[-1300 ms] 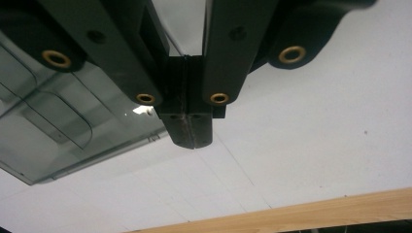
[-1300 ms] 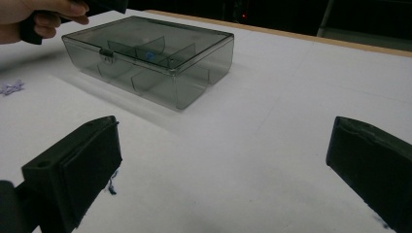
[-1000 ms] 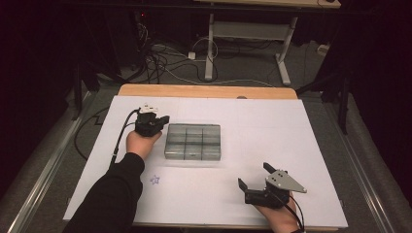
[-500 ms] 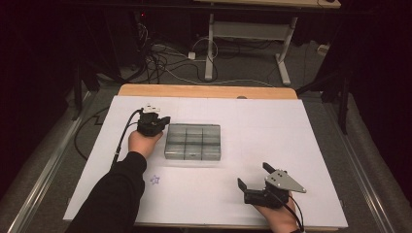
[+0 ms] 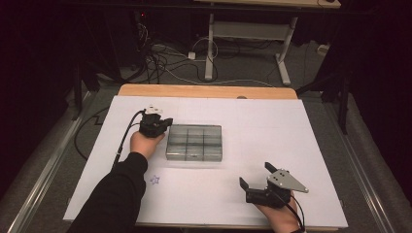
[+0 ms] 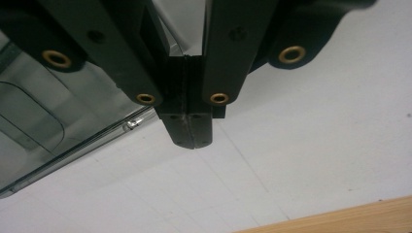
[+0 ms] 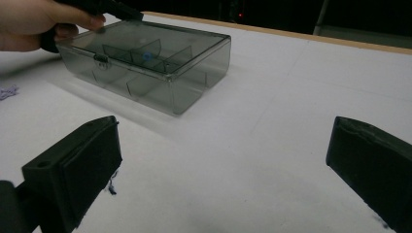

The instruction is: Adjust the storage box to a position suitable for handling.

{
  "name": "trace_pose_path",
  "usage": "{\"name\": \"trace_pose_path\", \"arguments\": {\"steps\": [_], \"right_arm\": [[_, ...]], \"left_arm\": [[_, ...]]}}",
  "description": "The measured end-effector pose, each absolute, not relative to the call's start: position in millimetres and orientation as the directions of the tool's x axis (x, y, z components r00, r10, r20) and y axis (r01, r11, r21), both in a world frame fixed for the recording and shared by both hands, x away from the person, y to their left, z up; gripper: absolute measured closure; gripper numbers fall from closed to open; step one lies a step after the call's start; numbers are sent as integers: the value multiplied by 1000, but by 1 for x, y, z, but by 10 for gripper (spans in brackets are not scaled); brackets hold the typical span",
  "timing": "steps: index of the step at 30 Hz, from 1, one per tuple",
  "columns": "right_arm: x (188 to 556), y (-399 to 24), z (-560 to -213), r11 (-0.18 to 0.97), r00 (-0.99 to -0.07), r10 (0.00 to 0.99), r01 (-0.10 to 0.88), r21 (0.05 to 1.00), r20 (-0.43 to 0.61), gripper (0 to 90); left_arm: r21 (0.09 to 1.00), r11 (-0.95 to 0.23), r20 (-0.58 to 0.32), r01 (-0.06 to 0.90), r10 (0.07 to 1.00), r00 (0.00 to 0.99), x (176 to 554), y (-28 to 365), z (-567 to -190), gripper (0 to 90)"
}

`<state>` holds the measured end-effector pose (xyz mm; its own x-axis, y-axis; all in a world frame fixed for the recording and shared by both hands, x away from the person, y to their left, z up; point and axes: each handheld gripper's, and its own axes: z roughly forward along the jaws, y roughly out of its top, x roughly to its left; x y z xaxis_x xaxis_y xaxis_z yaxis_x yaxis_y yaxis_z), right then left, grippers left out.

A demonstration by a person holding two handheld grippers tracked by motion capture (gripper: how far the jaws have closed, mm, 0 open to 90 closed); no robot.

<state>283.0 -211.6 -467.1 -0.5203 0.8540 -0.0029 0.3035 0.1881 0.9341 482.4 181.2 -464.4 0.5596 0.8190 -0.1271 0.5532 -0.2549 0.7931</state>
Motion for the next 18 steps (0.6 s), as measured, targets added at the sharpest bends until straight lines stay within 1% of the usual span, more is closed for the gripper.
{"name": "trace_pose_path", "arguments": {"steps": [3,6,10,13,15,16,18], "right_arm": [[284,-214,-465,184,-511,859,305,934,-2,30],[288,-216,-465,183,-499,866,332,925,8,124],[306,-217,-462,187,-484,875,379,906,22,305],[326,-215,-458,199,-474,881,402,894,17,478],[343,-215,-457,180,-476,878,430,885,52,581],[350,-214,-457,168,-468,881,439,883,65,648],[363,-212,-457,143,-456,885,453,880,91,744]], "left_arm": [[792,-262,-127,551,813,569,479,175,-464,884],[790,-274,-122,548,806,579,475,169,-464,883],[788,-280,-123,548,801,586,471,164,-463,884],[789,-271,-131,552,802,582,470,164,-463,883],[794,-265,-137,548,799,586,470,165,-464,883],[795,-259,-143,548,798,585,470,166,-465,883],[795,-252,-152,552,798,583,470,167,-465,883]]}}
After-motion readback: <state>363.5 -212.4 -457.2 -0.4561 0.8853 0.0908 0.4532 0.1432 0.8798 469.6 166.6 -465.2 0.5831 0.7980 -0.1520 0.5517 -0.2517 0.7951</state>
